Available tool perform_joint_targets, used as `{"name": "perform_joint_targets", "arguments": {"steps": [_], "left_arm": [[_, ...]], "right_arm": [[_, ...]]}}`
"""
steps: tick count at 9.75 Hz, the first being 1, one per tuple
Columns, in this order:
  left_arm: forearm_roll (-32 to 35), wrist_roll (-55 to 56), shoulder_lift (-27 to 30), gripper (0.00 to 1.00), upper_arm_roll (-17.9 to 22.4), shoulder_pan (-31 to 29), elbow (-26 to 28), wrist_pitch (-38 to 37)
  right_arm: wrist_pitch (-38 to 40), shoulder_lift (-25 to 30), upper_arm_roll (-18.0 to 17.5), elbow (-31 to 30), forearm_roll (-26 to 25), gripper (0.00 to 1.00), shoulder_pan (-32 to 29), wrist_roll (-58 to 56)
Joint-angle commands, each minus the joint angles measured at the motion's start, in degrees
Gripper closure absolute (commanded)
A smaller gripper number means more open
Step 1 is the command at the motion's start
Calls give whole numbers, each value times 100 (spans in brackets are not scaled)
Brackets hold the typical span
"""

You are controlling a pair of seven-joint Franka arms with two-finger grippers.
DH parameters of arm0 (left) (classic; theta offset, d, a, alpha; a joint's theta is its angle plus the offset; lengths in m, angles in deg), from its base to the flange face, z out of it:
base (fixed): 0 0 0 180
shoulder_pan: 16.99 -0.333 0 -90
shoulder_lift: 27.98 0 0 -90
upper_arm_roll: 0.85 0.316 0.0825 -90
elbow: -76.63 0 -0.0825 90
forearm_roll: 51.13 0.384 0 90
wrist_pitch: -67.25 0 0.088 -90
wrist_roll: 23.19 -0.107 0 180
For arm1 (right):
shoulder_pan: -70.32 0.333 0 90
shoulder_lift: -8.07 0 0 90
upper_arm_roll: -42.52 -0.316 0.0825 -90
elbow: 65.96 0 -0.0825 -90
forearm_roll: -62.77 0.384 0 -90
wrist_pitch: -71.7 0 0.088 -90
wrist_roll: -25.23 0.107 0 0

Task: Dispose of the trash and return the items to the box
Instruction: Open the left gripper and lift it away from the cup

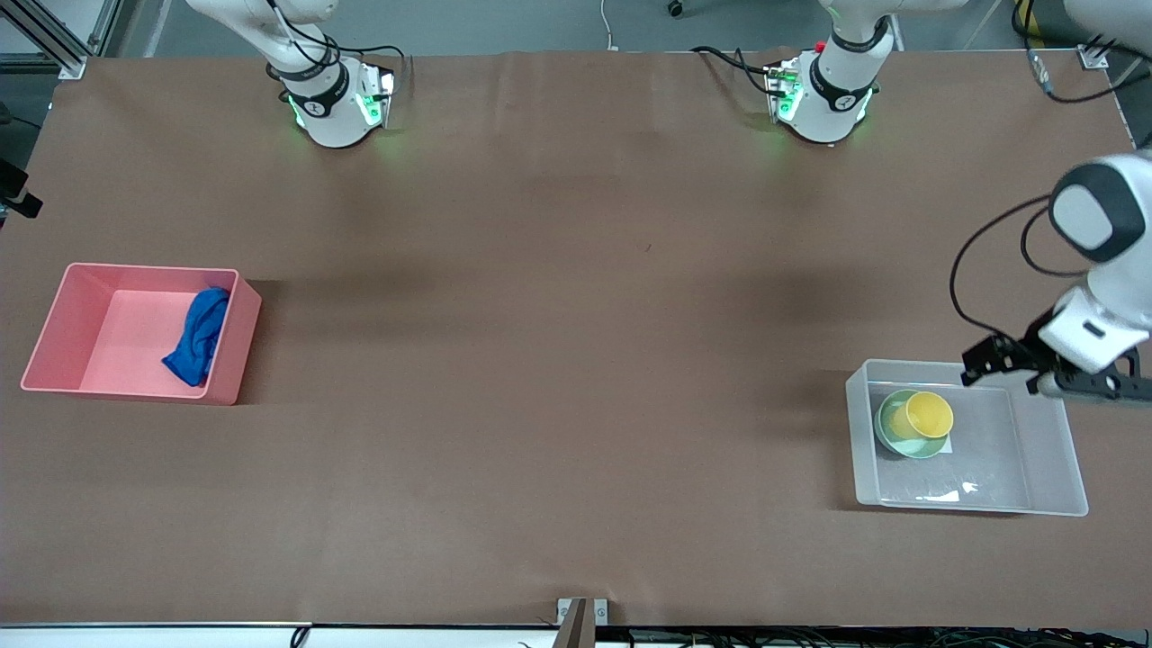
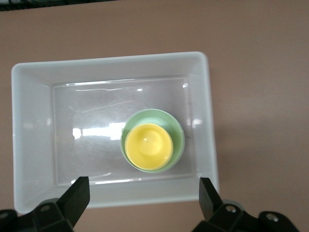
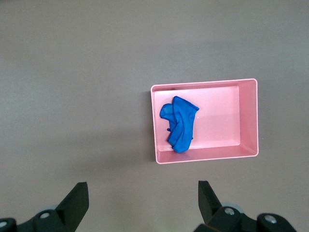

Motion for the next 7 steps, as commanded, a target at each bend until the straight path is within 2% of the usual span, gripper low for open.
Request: {"name": "perform_joint_targets", "arguments": {"steps": [1,3,5,7], "left_arm": [[303,436,560,0,-248,-19,-146,-1141],[928,1175,561,0,-581,-19,-1374,-2609],[948,1414,535,0,-653,25,-2368,-3666],[896,1485,543,0,-662,34,-2943,-4432]], "right_arm": [[17,26,-5,-8,22,0,-31,-70],[17,26,-5,-17,22,0,-31,-70],[26,26,-5,-17,30,0,-31,-70],[17,26,-5,-17,22,0,-31,-70]]}}
